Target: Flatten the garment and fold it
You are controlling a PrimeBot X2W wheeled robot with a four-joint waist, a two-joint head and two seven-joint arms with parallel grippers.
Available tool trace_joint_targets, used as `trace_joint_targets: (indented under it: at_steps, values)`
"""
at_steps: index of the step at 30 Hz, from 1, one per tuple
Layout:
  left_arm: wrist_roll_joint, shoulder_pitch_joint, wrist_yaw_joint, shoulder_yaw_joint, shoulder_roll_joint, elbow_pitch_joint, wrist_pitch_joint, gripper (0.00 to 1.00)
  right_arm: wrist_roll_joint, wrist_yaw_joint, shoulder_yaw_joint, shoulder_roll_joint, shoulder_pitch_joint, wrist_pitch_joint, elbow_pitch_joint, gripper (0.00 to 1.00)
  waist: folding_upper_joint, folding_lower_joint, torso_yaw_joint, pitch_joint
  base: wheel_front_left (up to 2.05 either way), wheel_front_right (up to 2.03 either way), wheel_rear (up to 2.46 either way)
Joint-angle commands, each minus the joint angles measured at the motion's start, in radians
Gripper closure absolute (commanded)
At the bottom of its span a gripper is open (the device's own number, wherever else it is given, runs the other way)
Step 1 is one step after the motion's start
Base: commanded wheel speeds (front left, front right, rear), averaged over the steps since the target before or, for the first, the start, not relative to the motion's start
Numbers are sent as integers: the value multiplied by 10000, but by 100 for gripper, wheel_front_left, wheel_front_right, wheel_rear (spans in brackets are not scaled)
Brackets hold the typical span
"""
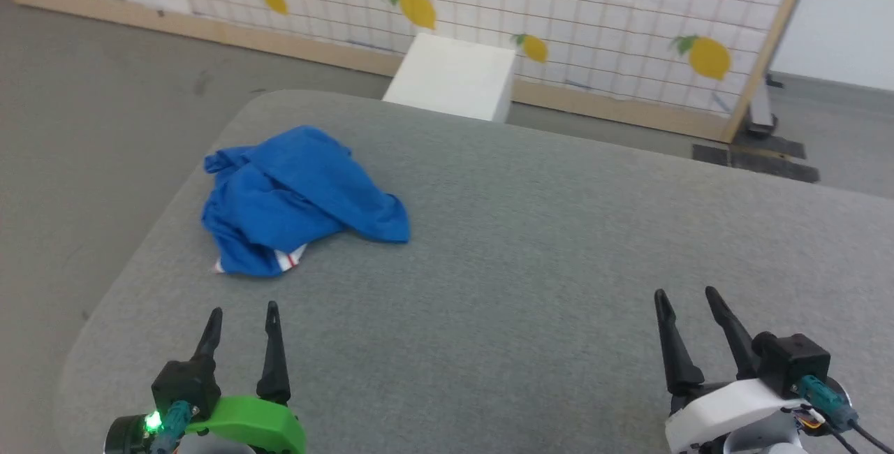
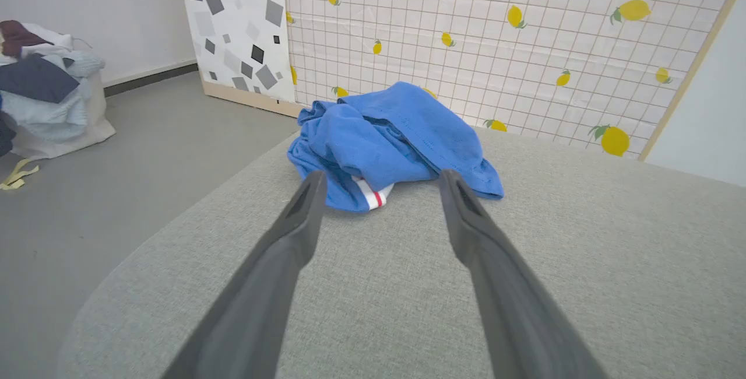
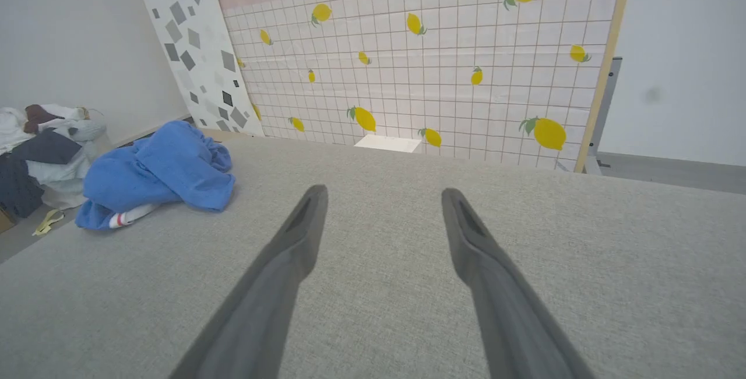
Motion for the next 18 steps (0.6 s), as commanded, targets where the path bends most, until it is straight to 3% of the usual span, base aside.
trace_joint_targets:
  at_steps: [1,12,18]
  values:
    - [-129,144,52,68,10,-11,-132,0,8,-12,75,5,-43,-142,98,0,0,0,677,-76,0,0,0]
    - [-244,362,26,240,31,85,-360,0,170,-13,460,7,-105,-371,623,0,0,0,2105,-223,0,0,0]
    - [-271,475,-8,291,55,91,-385,0,201,-13,583,7,-136,-396,745,0,0,0,2393,-231,0,0,0]
